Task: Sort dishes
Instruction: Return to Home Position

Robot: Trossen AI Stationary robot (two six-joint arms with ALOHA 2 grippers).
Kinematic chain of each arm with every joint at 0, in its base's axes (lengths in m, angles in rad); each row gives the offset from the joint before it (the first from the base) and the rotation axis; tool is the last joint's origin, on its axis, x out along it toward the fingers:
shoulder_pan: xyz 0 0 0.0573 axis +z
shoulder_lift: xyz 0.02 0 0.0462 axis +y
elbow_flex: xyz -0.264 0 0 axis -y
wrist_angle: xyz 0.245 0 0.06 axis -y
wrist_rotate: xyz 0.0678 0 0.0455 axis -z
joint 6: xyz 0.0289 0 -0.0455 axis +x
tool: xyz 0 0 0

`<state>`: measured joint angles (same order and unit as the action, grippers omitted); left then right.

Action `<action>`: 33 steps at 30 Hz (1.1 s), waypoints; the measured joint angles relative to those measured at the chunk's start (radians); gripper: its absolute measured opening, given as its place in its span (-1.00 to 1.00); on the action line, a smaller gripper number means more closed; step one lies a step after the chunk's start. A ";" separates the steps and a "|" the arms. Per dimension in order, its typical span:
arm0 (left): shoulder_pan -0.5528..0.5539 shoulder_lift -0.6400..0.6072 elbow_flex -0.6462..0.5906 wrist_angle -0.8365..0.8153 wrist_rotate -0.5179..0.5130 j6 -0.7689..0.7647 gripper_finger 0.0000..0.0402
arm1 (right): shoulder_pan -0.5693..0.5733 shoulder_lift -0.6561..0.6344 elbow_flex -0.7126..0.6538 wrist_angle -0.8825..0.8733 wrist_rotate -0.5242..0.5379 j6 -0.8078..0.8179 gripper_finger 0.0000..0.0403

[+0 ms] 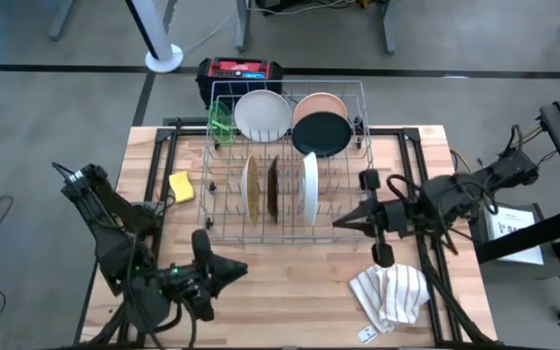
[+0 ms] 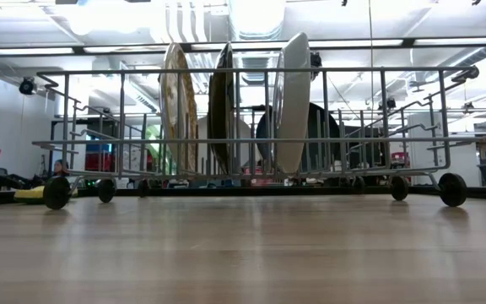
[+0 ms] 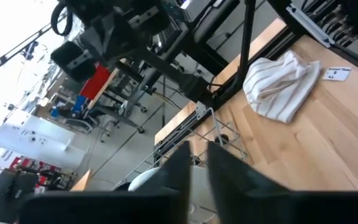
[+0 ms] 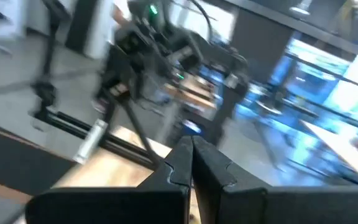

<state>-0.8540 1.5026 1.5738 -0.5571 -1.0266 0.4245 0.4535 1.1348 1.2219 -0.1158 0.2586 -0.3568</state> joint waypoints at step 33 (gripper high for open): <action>0.018 -0.295 -0.423 0.301 0.005 -0.042 -1.00 | -0.171 -0.438 -0.235 0.009 -0.128 -0.128 -1.00</action>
<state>-0.8358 1.2074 1.1511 -0.2557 -1.0213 0.3821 0.2829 0.6970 0.9870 -0.1064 0.1302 -0.4847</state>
